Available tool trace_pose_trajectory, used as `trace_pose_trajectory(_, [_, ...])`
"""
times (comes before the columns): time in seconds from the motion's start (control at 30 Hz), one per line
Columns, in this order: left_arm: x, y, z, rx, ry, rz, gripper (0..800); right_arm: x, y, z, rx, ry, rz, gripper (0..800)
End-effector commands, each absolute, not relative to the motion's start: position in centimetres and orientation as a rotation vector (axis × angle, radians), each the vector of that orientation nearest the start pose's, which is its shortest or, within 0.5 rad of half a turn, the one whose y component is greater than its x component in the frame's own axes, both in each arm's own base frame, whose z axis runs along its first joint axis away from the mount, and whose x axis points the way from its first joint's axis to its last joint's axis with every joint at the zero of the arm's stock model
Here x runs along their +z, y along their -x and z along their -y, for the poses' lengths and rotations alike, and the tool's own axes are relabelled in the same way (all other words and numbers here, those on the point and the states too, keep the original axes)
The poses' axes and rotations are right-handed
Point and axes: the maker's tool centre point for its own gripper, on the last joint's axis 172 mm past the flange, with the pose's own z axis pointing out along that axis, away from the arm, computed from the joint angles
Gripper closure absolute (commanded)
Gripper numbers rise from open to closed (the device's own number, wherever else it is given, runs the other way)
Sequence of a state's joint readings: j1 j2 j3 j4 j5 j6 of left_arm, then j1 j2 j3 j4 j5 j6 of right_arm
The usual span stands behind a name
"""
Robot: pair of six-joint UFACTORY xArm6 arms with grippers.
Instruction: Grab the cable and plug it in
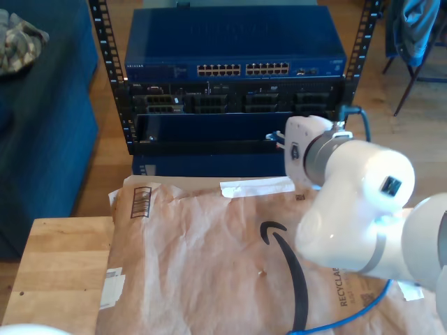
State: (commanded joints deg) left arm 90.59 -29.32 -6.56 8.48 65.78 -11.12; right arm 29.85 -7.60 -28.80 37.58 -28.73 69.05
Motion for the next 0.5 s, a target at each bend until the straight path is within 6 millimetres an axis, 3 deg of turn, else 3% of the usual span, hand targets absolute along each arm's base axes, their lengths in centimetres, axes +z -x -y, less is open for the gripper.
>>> trace_pose_trajectory(0.07, [3.9, 3.3, -10.4, -0.685, -1.883, -2.097, 0, 26.1, -51.3, -15.4, -0.829, 1.612, -1.430, 800])
trace_pose_trajectory(0.27, [3.9, 3.3, -10.4, -0.685, -1.883, -2.097, 0, 27.4, -51.5, -17.5, -0.844, 1.578, -1.384, 800])
trace_pose_trajectory(0.43, [3.9, 3.3, -10.4, -0.685, -1.883, -2.097, 0, 25.4, -51.8, -18.9, -0.850, 1.614, -1.373, 800])
trace_pose_trajectory(0.5, [3.9, 3.3, -10.4, -0.685, -1.883, -2.097, 0, 26.2, -53.3, -20.0, -0.855, 1.596, -1.360, 800])
